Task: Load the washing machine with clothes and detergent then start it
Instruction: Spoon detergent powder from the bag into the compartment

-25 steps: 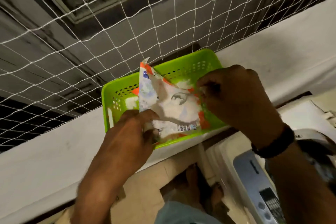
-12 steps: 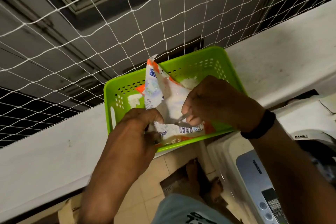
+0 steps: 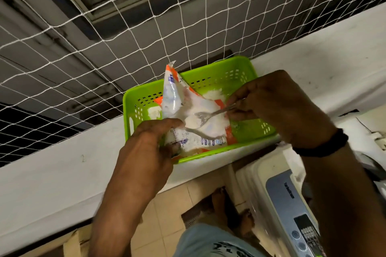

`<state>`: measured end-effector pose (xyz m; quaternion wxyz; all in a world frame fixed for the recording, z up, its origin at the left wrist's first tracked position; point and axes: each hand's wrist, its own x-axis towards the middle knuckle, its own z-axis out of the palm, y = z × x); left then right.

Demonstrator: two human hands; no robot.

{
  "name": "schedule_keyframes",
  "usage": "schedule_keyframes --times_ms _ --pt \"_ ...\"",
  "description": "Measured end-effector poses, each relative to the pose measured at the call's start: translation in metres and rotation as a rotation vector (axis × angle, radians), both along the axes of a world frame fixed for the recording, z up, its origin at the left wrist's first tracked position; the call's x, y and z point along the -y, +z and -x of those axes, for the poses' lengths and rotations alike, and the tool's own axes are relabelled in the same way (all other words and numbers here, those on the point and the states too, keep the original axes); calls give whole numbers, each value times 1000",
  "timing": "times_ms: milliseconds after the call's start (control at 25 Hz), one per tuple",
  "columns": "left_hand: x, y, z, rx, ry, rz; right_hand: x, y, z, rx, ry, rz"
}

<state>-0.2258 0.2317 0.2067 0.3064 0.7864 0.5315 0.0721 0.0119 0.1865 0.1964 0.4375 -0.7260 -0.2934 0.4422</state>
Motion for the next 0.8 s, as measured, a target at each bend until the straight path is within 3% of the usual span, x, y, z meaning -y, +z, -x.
schedule_keyframes --times_ms 280,440,640,800 --pt "17 13 -4 97 13 -300 41 14 -8 -153 -191 -216" --pt "35 20 -22 327 93 -371 79 7 -22 -298 -258 -343" --pt "86 16 -80 732 6 -253 160 2 -43 -353 -528 -327" --pt "134 -10 -140 742 -227 -68 246 -37 -57 -368 -808 -378"
